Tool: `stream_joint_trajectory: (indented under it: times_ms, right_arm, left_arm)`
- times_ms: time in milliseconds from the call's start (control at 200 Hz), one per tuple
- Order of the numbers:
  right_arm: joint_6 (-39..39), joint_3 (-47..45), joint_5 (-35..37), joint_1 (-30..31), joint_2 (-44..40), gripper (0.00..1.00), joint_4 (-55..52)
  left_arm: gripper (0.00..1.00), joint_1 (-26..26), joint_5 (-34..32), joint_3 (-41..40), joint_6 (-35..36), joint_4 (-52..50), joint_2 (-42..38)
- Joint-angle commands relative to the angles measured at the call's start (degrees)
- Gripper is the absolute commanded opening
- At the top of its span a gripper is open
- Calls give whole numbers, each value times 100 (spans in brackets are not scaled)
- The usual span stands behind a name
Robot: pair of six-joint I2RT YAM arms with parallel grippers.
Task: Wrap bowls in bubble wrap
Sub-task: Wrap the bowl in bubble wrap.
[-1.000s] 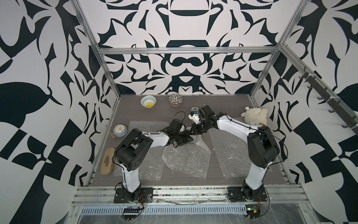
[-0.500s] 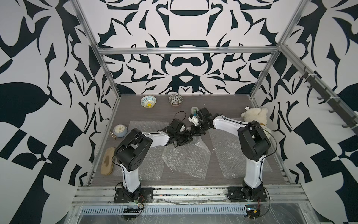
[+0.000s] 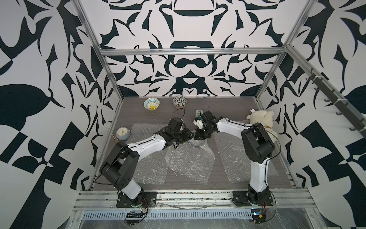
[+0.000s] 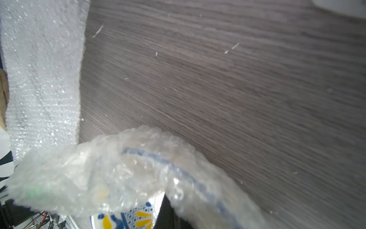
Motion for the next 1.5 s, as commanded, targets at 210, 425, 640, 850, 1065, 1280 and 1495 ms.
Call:
stream_joint_trajectory:
  times_ms: [210, 425, 640, 850, 1065, 1280, 1495]
  right_arm:
    - [123, -76, 986, 6, -26, 5, -203]
    - [268, -66, 1017, 4, -9, 5, -50]
    - [265, -103, 972, 3, -13, 5, -57]
    - [290, -164, 954, 1, 0, 5, 12]
    - [291, -116, 928, -2, 26, 5, -13]
    - [269, -122, 919, 1, 26, 5, -38]
    - [259, -193, 906, 4, 62, 5, -27]
  left_arm:
    - [53, 401, -783, -1097, 11, -1026, -1354]
    - [53, 609, -780, -1654, -98, -1509, -1904]
    - [61, 695, -1316, -1708, 214, -2334, -2310]
    - [65, 732, -1191, -2053, 337, -2147, -2629]
    - [58, 725, -770, -2047, 377, -1888, -2221]
    - [34, 731, -520, -2056, 349, -1515, -2110]
    - [18, 714, -288, -1477, 631, -1717, -2141]
